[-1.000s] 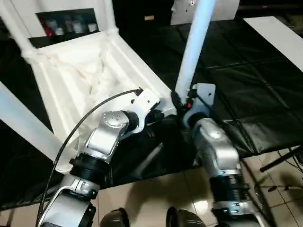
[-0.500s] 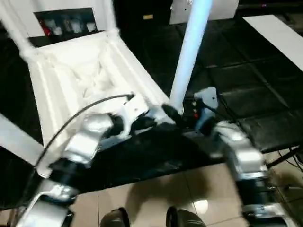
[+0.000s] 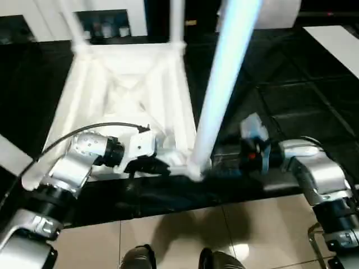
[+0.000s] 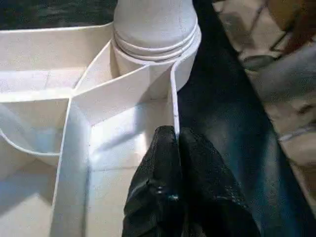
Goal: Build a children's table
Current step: Rotate leg to tighten
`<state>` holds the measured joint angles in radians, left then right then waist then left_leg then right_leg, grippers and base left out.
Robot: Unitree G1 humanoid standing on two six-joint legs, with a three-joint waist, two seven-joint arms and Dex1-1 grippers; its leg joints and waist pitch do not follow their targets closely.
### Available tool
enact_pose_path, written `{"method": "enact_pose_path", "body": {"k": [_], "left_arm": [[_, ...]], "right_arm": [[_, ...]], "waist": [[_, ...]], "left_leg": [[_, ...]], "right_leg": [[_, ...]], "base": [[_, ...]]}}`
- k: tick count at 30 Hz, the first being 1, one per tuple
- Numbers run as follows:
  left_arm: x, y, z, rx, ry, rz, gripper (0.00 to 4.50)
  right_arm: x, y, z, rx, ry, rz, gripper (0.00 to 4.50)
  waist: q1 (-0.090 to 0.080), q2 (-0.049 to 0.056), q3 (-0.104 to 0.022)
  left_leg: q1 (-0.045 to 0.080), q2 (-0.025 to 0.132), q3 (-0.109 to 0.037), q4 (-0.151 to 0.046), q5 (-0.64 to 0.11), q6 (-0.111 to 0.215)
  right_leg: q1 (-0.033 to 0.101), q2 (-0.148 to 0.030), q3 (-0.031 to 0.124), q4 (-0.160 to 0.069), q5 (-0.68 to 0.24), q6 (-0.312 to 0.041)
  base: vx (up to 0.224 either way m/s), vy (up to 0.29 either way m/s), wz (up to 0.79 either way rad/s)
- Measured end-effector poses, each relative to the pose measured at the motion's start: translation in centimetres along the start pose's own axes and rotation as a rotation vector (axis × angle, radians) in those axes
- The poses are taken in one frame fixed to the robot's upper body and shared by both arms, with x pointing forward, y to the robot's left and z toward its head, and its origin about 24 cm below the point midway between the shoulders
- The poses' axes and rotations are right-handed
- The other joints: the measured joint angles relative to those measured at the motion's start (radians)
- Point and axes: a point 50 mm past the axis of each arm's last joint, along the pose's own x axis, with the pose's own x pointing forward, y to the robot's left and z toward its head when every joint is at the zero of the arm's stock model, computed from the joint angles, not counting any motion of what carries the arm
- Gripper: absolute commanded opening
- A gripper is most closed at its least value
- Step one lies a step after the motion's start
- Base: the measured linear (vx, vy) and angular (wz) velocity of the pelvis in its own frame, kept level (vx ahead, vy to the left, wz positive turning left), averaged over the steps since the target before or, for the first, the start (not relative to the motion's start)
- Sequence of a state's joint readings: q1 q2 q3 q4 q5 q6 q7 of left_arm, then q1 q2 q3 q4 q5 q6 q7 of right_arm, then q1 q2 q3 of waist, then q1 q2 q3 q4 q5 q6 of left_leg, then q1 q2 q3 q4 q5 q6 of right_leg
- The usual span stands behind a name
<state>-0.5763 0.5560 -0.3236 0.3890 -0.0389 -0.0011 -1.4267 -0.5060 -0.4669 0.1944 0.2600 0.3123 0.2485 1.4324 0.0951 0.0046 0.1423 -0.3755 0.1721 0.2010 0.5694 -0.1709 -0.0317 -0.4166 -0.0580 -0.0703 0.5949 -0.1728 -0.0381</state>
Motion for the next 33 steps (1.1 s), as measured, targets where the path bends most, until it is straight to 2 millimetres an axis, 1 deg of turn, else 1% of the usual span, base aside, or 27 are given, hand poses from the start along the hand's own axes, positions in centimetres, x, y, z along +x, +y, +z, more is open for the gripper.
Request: {"method": "enact_pose_path", "body": {"k": [2, 3, 4, 6, 7, 8, 11, 13, 15, 18, 20, 23, 29, 31, 33], "left_arm": [[0.0, 0.1, 0.1, 0.018, 0.011, -0.04, 0.0], [0.0, 0.0, 0.1, 0.023, 0.011, -0.049, 0.0], [0.0, 0.0, 0.2, 0.033, 0.013, -0.063, 0.0], [0.1, 0.1, 0.3, 0.046, 0.016, -0.084, 0.0], [0.2, 0.2, 0.4, 0.052, 0.018, -0.097, 0.0], [0.3, 0.2, 0.5, 0.057, 0.018, -0.103, 0.0], [0.4, 0.2, 0.5, 0.068, 0.017, -0.122, 0.0], [0.5, 0.2, 0.5, 0.075, 0.017, -0.128, 0.0], [0.5, 0.2, 0.6, 0.078, 0.016, -0.131, 0.0], [0.5, 0.3, 0.5, 0.078, 0.014, -0.136, 0.0], [0.6, 0.3, 0.6, 0.08, 0.012, -0.139, 0.0], [0.6, 0.3, 0.6, 0.082, 0.009, -0.141, 0.0], [1.0, -0.3, 0.5, 0.022, -0.036, -0.123, 0.0], [1.0, -0.3, 0.3, -0.042, -0.054, -0.072, 0.0], [0.9, -0.1, 0.1, -0.089, -0.054, -0.012, 0.0]], "right_arm": [[0.2, -0.1, 0.0, -0.002, 0.007, 0.045, 3.86], [0.3, -0.1, 0.0, -0.001, 0.01, 0.057, 3.86], [0.3, -0.1, -0.2, 0.002, 0.017, 0.076, 3.69], [0.5, -0.2, -0.3, 0.006, 0.032, 0.106, 3.57], [0.5, -0.2, -0.3, 0.002, 0.036, 0.121, 3.36], [0.5, -0.2, -0.4, 0.005, 0.039, 0.129, 3.36], [0.4, -0.3, -0.5, 0.002, 0.043, 0.145, 3.15], [0.4, -0.4, -0.4, 0.003, 0.049, 0.159, 2.92], [0.4, -0.4, -0.4, 0.005, 0.051, 0.162, 2.86], [0.4, -0.4, -0.5, -0.001, 0.053, 0.162, 2.53], [0.4, -0.5, -0.5, -0.003, 0.053, 0.159, 2.43], [0.4, -0.3, -0.5, 0.006, 0.054, 0.164, 2.12], [0.3, 0.6, -1.2, 0.068, 0.017, 0.131, 1.99], [0.6, 0.9, -1.5, 0.095, -0.022, 0.06, 1.99], [0.7, 0.7, -1.6, 0.116, -0.044, -0.021, 1.99]], "waist": [[0.002, 0.0, 0.0], [0.003, 0.0, 0.0], [0.004, 0.0, 0.0], [0.005, 0.0, 0.0], [0.008, 0.0, 0.0], [0.009, 0.0, 0.0], [0.01, 0.0, 0.0], [0.01, 0.0, 0.0], [0.011, 0.0, 0.0], [0.013, 0.0, 0.0], [0.015, 0.0, 0.0], [0.017, 0.0, 0.0], [0.019, 0.0, 0.0], [0.019, 0.0, 0.0], [0.013, 0.001, 0.0]], "left_leg": [[-0.001, 0.0, 0.0, 0.001, 0.0, 0.0], [-0.001, 0.0, 0.0, 0.001, 0.0, 0.0], [-0.001, 0.0, 0.0, 0.001, 0.0, 0.0], [-0.001, 0.0, 0.0, 0.001, 0.0, 0.001], [-0.001, 0.0, 0.0, 0.001, 0.0, 0.001], [-0.001, 0.0, 0.0, 0.001, 0.0, 0.001], [-0.002, 0.0, 0.0, 0.001, -0.001, 0.001], [-0.002, 0.0, 0.0, 0.001, 0.0, 0.001], [-0.002, 0.0, 0.0, 0.001, -0.001, 0.001], [-0.002, 0.0, 0.0, 0.001, -0.001, 0.001], [-0.002, 0.0, 0.0, 0.001, -0.001, 0.001], [-0.002, 0.0, 0.0, 0.001, -0.001, 0.001], [-0.001, 0.0, 0.0, 0.001, -0.001, 0.001], [0.001, 0.0, 0.0, 0.001, -0.001, 0.001], [0.003, 0.0, 0.0, 0.001, -0.002, -0.004]], "right_leg": [[0.0, 0.0, 0.0, 0.0, 0.0, 0.0], [0.0, -0.001, 0.0, 0.0, 0.0, 0.0], [0.0, -0.001, 0.0, 0.0, 0.0, 0.0], [0.0, -0.001, 0.0, 0.0, 0.0, 0.0], [0.0, -0.001, 0.0, 0.0, 0.0, 0.0], [0.0, -0.001, 0.0, 0.0, 0.0, 0.0], [-0.001, -0.001, 0.0, 0.0, 0.0, 0.0], [-0.001, -0.001, 0.0, 0.0, 0.0, 0.0], [-0.001, -0.001, 0.0, 0.0, 0.0, 0.0], [-0.001, -0.001, 0.0, 0.0, 0.0, 0.0], [-0.001, -0.001, 0.0, 0.0, 0.0, 0.0], [-0.001, -0.001, 0.0, 0.0, 0.0, 0.0], [0.0, -0.001, 0.0, 0.0, 0.0, 0.0], [0.001, -0.001, 0.0, 0.001, 0.0, 0.0], [0.002, -0.001, 0.0, 0.002, 0.001, -0.002]], "base": [[0.0, 0.0, 0.0], [0.0, 0.0, 0.0], [0.0, 0.0, 0.0], [0.0, 0.0, 0.0], [0.0, 0.0, 0.0], [0.0, 0.0, 0.0], [0.0, 0.0, 0.0], [0.0, 0.0, 0.0], [0.0, 0.0, 0.0], [0.0, 0.0, 0.0], [0.0, 0.0, 0.0], [0.0, 0.0, 0.0], [0.0, 0.0, 0.0], [0.0, 0.0, 0.0], [0.0, 0.0, 0.0]]}}
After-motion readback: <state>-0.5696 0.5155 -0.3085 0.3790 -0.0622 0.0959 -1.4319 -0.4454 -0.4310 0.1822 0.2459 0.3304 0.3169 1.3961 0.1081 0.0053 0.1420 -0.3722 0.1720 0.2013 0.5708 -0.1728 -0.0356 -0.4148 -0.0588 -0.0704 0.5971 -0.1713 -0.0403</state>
